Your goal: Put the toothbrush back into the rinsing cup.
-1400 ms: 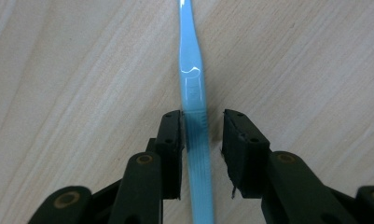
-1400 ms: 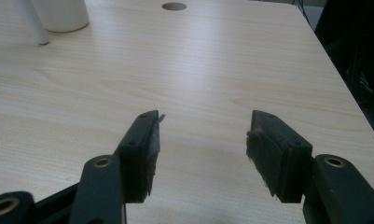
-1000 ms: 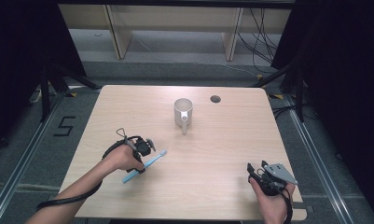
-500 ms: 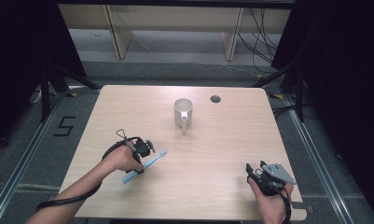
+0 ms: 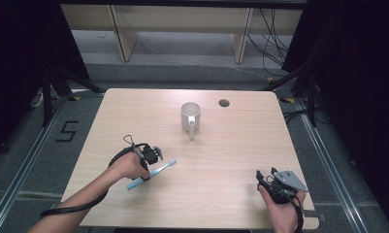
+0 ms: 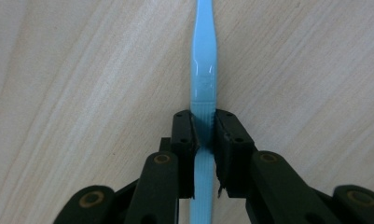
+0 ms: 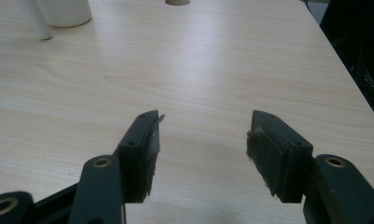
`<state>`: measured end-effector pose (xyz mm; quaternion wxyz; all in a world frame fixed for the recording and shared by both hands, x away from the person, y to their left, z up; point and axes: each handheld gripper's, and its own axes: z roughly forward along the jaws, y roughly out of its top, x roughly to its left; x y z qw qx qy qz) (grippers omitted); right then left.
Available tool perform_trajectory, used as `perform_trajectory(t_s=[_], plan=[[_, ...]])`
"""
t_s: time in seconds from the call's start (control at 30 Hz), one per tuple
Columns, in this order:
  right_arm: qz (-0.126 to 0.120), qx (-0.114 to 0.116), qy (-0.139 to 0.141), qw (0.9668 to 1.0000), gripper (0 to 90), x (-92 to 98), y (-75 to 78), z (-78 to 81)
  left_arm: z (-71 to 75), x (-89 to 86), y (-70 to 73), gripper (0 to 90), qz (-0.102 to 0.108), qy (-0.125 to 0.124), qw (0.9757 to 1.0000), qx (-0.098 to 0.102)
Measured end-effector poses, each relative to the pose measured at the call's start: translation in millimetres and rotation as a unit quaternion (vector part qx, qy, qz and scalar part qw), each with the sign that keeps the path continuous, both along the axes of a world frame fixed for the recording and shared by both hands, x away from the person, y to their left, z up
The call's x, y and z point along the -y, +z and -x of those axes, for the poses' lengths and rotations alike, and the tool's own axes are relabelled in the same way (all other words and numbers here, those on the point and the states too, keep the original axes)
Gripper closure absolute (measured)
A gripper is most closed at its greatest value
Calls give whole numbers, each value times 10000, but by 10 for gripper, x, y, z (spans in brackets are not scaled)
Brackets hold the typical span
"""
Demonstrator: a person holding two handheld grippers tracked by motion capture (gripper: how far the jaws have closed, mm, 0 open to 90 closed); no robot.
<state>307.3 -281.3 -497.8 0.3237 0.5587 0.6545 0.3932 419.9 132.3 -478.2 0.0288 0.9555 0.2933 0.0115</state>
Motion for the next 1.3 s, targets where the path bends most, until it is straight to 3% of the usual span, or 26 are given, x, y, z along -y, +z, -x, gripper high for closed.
perform_trajectory(t_s=[0.2, 0.23, 0.27, 0.67, 1.03, 1.1, 1.23, 1.3], plan=[[-1, 76, -13, 10000, 441, 1, -14, -7, 3, -5, 0, 783, 24, 6, 10000, 13], [135, 98, 53, 9998, 441, 24, -5, -10, 3, -11, 1, 784, 27, 4, 10000, -18], [68, 109, 55, 9999, 441, 13, -15, -17, 3, -14, 1, 784, 37, 11, 10000, -22], [57, -25, 78, 9999, 440, 13, -10, -7, 4, -74, 12, 786, 101, -53, 9999, -13], [98, 15, 35, 9999, 440, 6, -7, -5, 22, -158, 132, 786, 434, -17, 9988, 208], [89, -1, 34, 10000, 441, 2, -9, -4, 34, -166, 145, 786, 576, 49, 9979, 301], [60, 100, 42, 9999, 441, -3, -28, -18, 46, -184, 192, 787, 655, 49, 9971, 396], [89, 18, 36, 10000, 441, -1, -16, -4, 49, -189, 206, 787, 649, 32, 9970, 411]])
